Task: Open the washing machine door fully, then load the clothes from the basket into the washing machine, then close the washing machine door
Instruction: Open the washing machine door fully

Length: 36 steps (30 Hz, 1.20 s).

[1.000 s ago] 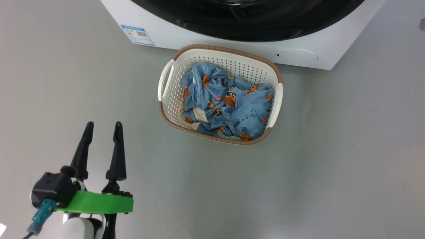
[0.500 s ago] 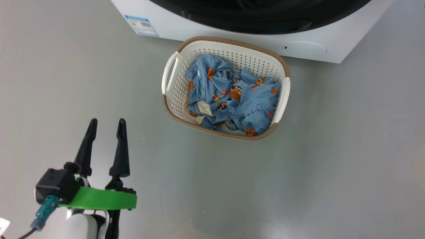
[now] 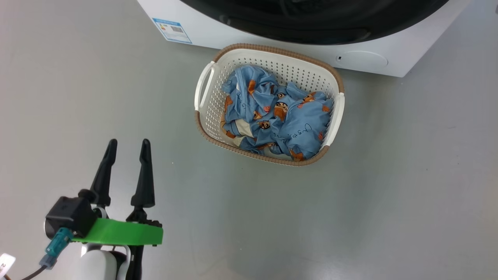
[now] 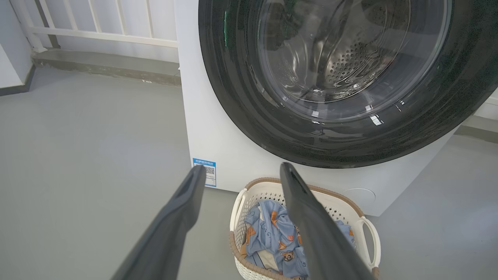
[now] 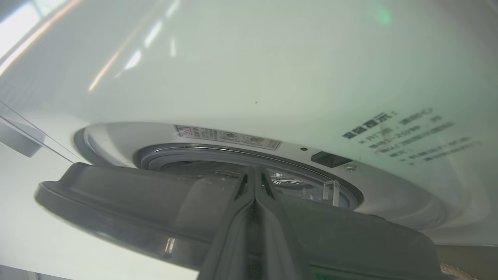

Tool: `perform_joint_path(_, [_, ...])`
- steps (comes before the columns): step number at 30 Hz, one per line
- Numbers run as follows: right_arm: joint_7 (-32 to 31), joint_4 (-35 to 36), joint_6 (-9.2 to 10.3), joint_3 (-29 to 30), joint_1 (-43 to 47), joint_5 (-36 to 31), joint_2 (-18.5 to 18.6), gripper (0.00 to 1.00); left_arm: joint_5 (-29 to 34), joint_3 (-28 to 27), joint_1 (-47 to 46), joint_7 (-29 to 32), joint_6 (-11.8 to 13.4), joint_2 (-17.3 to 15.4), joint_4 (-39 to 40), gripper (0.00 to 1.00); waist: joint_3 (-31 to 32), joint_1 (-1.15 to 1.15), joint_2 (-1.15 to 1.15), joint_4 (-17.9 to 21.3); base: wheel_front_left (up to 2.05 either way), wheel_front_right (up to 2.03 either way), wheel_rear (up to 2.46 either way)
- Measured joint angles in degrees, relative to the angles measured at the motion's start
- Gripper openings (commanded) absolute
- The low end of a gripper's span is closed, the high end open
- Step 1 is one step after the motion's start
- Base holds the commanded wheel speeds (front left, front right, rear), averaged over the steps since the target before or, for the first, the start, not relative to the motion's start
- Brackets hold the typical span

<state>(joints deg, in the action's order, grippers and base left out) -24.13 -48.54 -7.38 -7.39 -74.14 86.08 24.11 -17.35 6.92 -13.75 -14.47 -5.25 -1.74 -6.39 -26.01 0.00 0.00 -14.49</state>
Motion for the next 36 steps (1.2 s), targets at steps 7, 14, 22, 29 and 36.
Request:
perform_joint_path(7, [-0.08, -0.46, 0.00, -0.98, 0.07, -0.02, 0.18, 0.00, -0.09, 0.09, 0.00, 0.00, 0.01, 0.00, -0.42, 1.00, 0.44, 0.00, 0.00, -0.21, 0.00, 0.00, 0.00])
perform_joint_path(14, [-3.05, -1.79, 0.00, -1.10, 0.11, 0.62, 0.57, 0.00, -0.51, 0.18, 0.03, 0.00, 0.27, 0.00, -1.04, 1.00, 1.30, 0.00, 0.00, -0.35, 0.00, 0.00, 0.00])
perform_joint_path(22, [-6.35, -1.88, 0.01, -2.78, 3.82, 0.76, 0.14, 0.00, -0.52, -0.68, 0.63, 0.00, 0.45, 0.00, -1.42, 1.00, 4.36, 0.00, 0.00, 0.32, 0.00, 0.00, 0.00])
perform_joint_path(29, [-8.47, -0.91, 0.01, -3.32, 8.59, 1.35, -1.66, 0.00, -0.30, -1.67, 2.63, 0.00, 0.45, -0.01, -2.05, 1.00, 7.67, 0.00, 0.00, 1.13, 0.00, 0.00, 0.00])
perform_joint_path(36, [-11.33, 0.03, 0.01, -4.19, 13.37, 2.91, -2.42, 0.00, 0.67, -2.33, 4.85, 0.00, 0.36, -0.02, -2.64, 1.00, 11.14, 0.00, 0.00, 1.15, 0.00, 0.00, 0.00])
